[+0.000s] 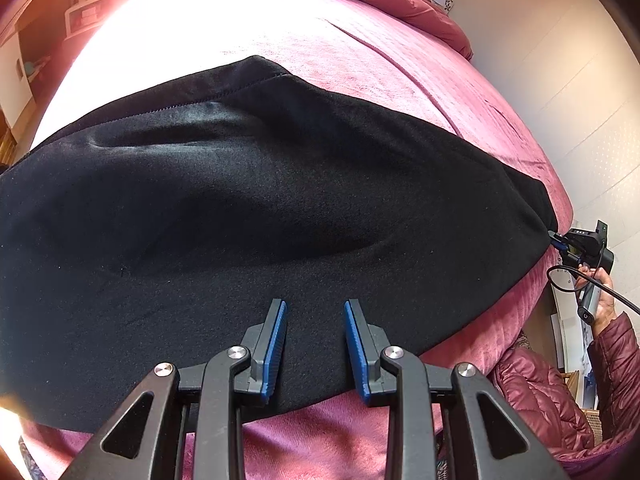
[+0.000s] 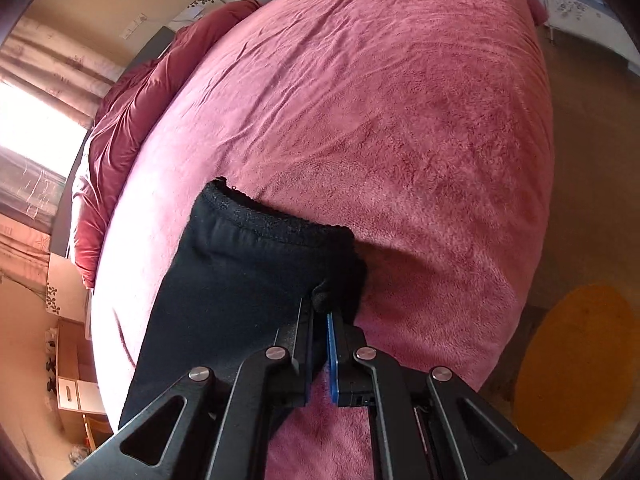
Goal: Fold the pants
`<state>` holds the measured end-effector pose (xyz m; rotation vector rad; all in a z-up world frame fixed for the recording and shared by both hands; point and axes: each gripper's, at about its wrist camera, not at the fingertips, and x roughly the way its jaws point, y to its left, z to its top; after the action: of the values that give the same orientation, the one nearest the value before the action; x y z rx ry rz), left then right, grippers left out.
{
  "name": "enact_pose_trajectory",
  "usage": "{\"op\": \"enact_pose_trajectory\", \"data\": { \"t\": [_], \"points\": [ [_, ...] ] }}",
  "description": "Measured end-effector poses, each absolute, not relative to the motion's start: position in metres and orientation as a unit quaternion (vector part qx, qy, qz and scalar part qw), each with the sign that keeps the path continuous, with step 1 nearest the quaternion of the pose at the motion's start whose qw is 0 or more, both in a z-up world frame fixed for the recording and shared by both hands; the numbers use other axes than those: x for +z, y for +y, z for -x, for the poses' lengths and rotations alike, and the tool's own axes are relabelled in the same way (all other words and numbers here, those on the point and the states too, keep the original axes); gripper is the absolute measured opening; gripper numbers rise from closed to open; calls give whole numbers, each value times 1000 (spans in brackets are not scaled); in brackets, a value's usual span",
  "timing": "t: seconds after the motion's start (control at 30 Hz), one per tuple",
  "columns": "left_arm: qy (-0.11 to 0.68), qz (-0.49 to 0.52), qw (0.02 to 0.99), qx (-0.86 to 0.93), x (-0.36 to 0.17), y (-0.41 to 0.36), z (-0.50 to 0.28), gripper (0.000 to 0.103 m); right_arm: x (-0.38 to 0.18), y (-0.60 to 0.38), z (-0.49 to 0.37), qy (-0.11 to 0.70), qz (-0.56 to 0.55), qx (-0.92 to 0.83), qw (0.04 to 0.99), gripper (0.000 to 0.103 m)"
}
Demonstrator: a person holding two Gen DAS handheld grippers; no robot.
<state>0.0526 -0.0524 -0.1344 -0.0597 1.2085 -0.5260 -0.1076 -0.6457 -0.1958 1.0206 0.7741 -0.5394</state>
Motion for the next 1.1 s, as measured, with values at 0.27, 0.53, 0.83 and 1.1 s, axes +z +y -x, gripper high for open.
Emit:
{"op": "enact_pose_trajectory", "data": {
  "t": [0.27, 0.53, 0.83, 1.1],
  "points": [
    [556, 34, 793, -248, -136, -51, -51, 30, -184, -628, 140, 335, -502, -212, 769, 36],
    [556, 40, 793, -246, -137, -45, -50, 30, -208, -626, 114, 337, -525, -220, 750, 31],
    [559, 36, 793, -238, -141, -41, -50, 30, -203, -623, 108, 369, -473, -242, 763, 21],
    [523, 58, 823, -217, -121, -12, -58, 30, -131, -599, 118, 383, -351, -282, 807, 35]
  ]
}}
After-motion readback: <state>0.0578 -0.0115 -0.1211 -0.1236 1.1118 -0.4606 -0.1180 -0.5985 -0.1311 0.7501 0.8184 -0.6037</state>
